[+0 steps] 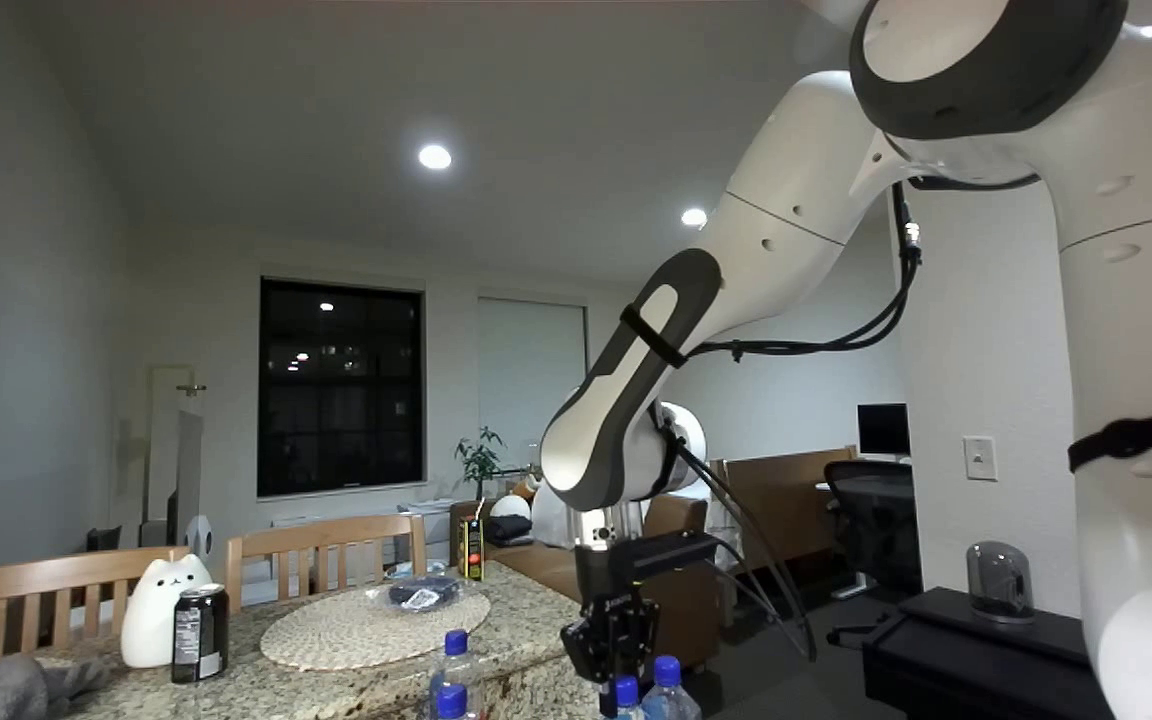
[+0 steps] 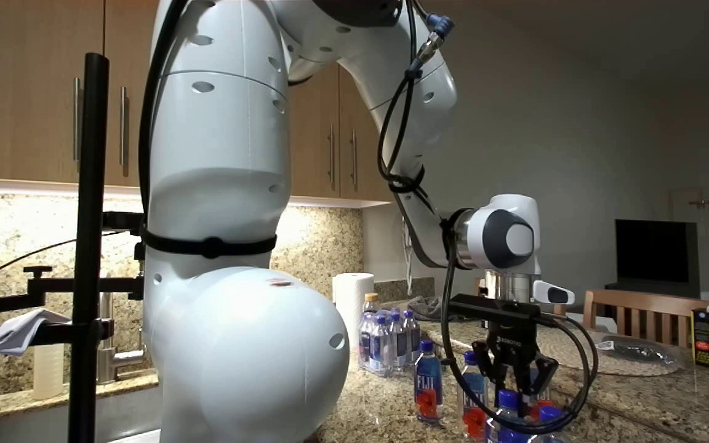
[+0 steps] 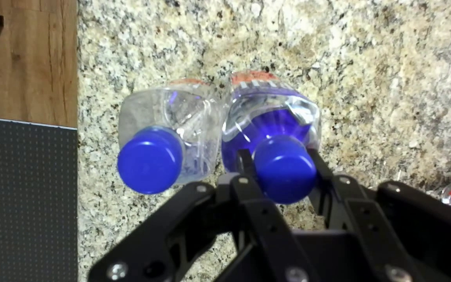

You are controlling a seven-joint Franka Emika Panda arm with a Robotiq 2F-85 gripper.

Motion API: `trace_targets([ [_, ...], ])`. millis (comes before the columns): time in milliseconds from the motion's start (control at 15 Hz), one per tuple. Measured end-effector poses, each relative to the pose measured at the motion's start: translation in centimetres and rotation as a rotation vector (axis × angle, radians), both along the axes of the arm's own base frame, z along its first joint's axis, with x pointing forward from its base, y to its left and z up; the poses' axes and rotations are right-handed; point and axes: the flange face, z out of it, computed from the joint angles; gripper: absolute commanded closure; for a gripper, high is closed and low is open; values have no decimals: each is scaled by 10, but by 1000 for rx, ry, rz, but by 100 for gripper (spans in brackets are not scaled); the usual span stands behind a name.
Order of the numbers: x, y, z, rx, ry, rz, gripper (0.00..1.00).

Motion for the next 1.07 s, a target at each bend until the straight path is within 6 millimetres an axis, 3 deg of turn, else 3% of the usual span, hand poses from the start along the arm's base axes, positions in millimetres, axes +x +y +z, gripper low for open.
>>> trace_targets([
  [533,1,-1,0,0,-9,-2,87],
  [600,1,-1,0,0,-9,-2,75],
  [667,1,-1,0,0,-9,-2,40],
  [733,1,-1,0,0,-9,-2,39],
  [1067,3,-1,2,0,-14,-3,8],
])
